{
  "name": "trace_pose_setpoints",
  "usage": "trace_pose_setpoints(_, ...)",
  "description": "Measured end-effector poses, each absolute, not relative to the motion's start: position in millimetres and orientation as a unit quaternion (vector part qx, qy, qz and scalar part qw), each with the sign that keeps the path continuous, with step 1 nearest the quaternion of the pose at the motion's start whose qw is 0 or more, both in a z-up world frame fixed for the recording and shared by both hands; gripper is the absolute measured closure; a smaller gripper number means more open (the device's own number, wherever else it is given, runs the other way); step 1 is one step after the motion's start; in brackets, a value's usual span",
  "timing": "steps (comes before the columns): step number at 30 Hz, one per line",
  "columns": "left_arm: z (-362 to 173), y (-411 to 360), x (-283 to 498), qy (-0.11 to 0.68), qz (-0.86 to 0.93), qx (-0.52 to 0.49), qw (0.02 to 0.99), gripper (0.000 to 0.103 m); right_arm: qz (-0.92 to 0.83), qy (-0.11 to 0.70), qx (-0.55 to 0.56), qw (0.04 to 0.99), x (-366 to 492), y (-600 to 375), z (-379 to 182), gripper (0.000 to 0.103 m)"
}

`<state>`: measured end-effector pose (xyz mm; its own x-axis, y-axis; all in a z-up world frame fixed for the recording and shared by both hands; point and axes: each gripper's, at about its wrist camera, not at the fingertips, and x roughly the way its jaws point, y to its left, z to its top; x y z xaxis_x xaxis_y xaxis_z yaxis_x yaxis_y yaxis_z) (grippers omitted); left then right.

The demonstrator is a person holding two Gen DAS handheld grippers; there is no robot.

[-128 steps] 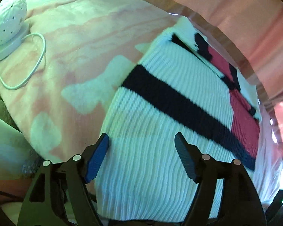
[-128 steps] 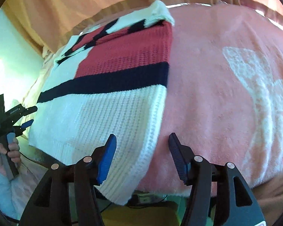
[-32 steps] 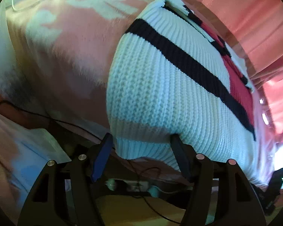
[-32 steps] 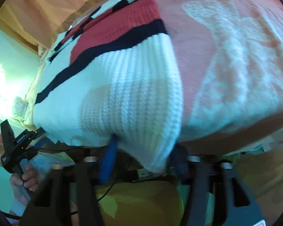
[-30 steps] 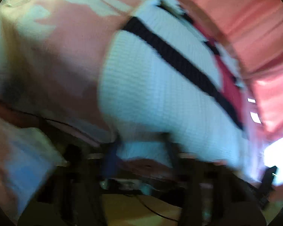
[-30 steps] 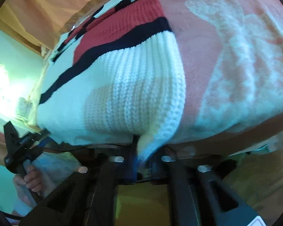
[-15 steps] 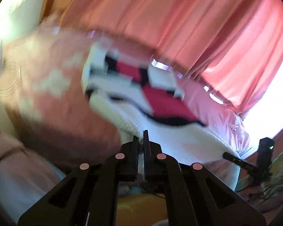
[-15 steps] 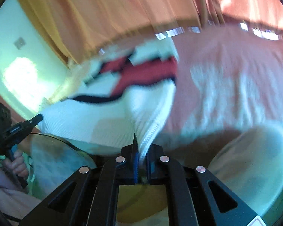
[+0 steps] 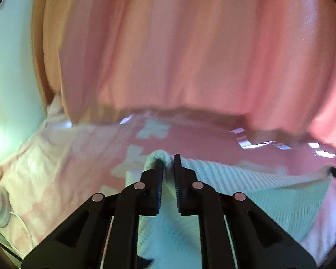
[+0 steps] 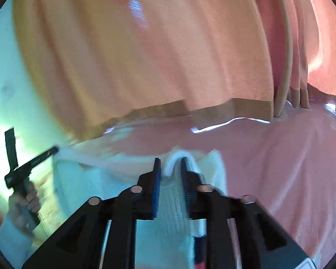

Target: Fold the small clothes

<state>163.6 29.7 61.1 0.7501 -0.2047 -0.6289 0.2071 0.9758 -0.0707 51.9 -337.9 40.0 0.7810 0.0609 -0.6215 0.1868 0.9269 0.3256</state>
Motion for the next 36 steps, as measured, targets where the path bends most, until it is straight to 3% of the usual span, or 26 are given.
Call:
trace_pose_setpoints(2,32.4,37.9,185.9,0.393,-0.092,-0.031,0.914,0.091,-0.078,0.340,0.173,0.921,65.4,-346.6,23.2,0.080)
trace_pose_setpoints(3,23.5,43.6,184.8,0.398,-0.108,-0.052,0.909,0.085,-0.069,0.338,0.173,0.923,64.2,-348.4,16.8,0.074)
trace_pose_setpoints(4,16.5,50.0,178.9,0.393,-0.112,-0.060,0.911,0.076,-0.067,0.338,0.173,0.923,61.9,-349.1,11.8,0.069)
trace_pose_setpoints(5,10.3,56.2,171.7,0.390,-0.092,-0.053,0.915,0.055,-0.076,0.348,0.170,0.919,59.9,-350.4,3.7,0.062)
trace_pose_setpoints(6,9.0,58.4,169.5,0.395,-0.090,-0.048,0.913,0.045,-0.076,0.360,0.170,0.914,60.5,-351.0,-2.7,0.061)
trace_pose_setpoints(7,9.5,58.5,165.6,0.394,-0.107,-0.045,0.912,0.043,-0.069,0.370,0.169,0.911,60.5,-349.9,-6.6,0.061)
trace_pose_setpoints(9,5.7,55.5,162.7,0.387,-0.123,-0.011,0.914,0.029,-0.050,0.389,0.154,0.907,64.6,-342.4,-14.8,0.049)
trace_pose_setpoints(14,-29.1,49.6,189.0,0.452,-0.116,0.004,0.885,0.029,0.001,0.449,0.122,0.885,94.6,-314.9,-53.0,0.046)
trace_pose_setpoints(16,-42.1,47.0,199.5,0.477,-0.121,-0.007,0.871,0.045,0.003,0.463,0.114,0.879,102.3,-307.1,-67.2,0.047)
trace_pose_setpoints(18,-50.5,43.5,204.1,0.490,-0.126,-0.002,0.863,0.085,-0.001,0.482,0.100,0.870,109.6,-302.0,-80.1,0.094)
trace_pose_setpoints(19,-52.0,41.6,205.6,0.492,-0.124,0.004,0.862,0.094,0.003,0.482,0.105,0.870,110.8,-302.1,-79.5,0.094)
trace_pose_setpoints(21,-43.3,40.9,204.6,0.472,-0.121,0.005,0.874,0.097,-0.001,0.438,0.122,0.891,102.4,-309.0,-53.5,0.094)
trace_pose_setpoints(24,-21.6,50.1,204.6,0.431,-0.104,-0.006,0.896,0.098,-0.031,0.368,0.125,0.921,87.1,-326.4,-15.1,0.094)
trace_pose_setpoints(28,-67.6,60.4,233.9,0.495,-0.065,-0.007,0.866,0.097,-0.070,0.459,0.127,0.876,103.7,-356.1,-71.0,0.092)
trace_pose_setpoints(31,-54.9,50.4,229.1,0.480,-0.073,0.003,0.874,0.092,-0.068,0.468,0.137,0.870,102.7,-356.2,-79.3,0.084)
trace_pose_setpoints(32,-45.6,46.3,224.4,0.468,-0.083,0.001,0.880,0.084,-0.066,0.460,0.123,0.877,100.8,-350.2,-69.0,0.074)
trace_pose_setpoints(33,-39.5,44.6,221.2,0.459,-0.085,-0.001,0.884,0.065,-0.063,0.446,0.116,0.885,97.5,-345.1,-60.7,0.062)
trace_pose_setpoints(34,-35.2,43.1,218.0,0.451,-0.086,-0.007,0.889,0.055,-0.059,0.427,0.110,0.895,93.9,-339.2,-53.0,0.058)
trace_pose_setpoints(36,-28.7,41.2,217.5,0.433,-0.093,-0.028,0.896,0.050,-0.044,0.416,0.096,0.903,94.3,-328.2,-47.3,0.051)
